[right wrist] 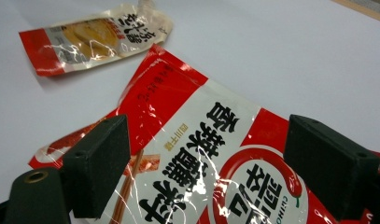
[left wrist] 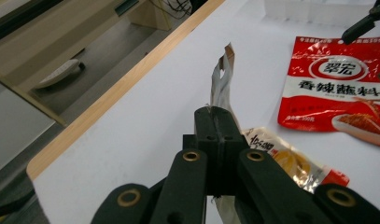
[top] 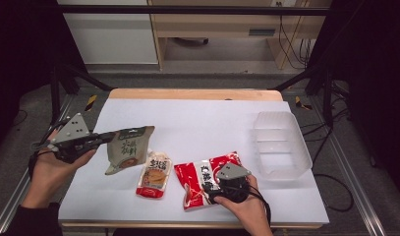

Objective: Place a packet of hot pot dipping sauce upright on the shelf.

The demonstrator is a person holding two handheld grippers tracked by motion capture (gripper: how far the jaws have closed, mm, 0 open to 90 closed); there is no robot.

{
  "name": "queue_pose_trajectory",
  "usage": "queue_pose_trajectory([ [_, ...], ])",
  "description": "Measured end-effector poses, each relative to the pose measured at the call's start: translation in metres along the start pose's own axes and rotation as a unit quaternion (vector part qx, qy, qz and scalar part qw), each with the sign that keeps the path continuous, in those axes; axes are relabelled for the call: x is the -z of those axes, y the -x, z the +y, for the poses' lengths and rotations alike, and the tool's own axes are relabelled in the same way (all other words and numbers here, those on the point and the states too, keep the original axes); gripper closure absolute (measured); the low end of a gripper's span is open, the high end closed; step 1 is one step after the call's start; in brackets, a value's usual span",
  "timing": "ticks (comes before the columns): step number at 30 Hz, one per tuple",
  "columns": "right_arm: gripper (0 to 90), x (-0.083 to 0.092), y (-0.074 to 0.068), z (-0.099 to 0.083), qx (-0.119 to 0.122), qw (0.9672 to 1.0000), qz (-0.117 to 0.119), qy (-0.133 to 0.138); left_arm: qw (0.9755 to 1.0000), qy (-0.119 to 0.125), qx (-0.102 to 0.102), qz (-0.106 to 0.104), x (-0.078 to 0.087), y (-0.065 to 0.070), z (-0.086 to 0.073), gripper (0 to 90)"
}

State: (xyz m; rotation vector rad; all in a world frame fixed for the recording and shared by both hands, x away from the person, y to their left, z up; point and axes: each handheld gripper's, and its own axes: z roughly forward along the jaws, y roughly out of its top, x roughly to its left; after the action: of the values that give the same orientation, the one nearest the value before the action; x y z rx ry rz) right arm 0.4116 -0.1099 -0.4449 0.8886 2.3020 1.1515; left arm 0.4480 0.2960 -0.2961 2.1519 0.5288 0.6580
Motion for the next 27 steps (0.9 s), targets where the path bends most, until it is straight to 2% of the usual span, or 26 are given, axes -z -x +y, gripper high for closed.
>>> queue_pose_trajectory([
  [3,15.7,0.003,0.000,0.005,0.004,1.0000,0.001,0.006,0.9998,0.012,-0.006,-0.014,-0.006,0.009,0.010,90.0],
  [9,16.0,0.006,0.004,0.017,0.015,0.9998,0.006,0.006,0.9993,0.013,-0.027,-0.022,-0.020,0.023,0.027,90.0],
  [21,15.0,0.010,0.014,0.044,0.044,0.9987,0.020,-0.017,0.9967,0.019,-0.047,-0.063,-0.050,0.044,0.050,90.0],
  [27,13.5,0.013,0.022,0.062,0.066,0.9970,0.026,-0.030,0.9957,0.022,-0.054,-0.072,-0.059,0.052,0.062,90.0],
])
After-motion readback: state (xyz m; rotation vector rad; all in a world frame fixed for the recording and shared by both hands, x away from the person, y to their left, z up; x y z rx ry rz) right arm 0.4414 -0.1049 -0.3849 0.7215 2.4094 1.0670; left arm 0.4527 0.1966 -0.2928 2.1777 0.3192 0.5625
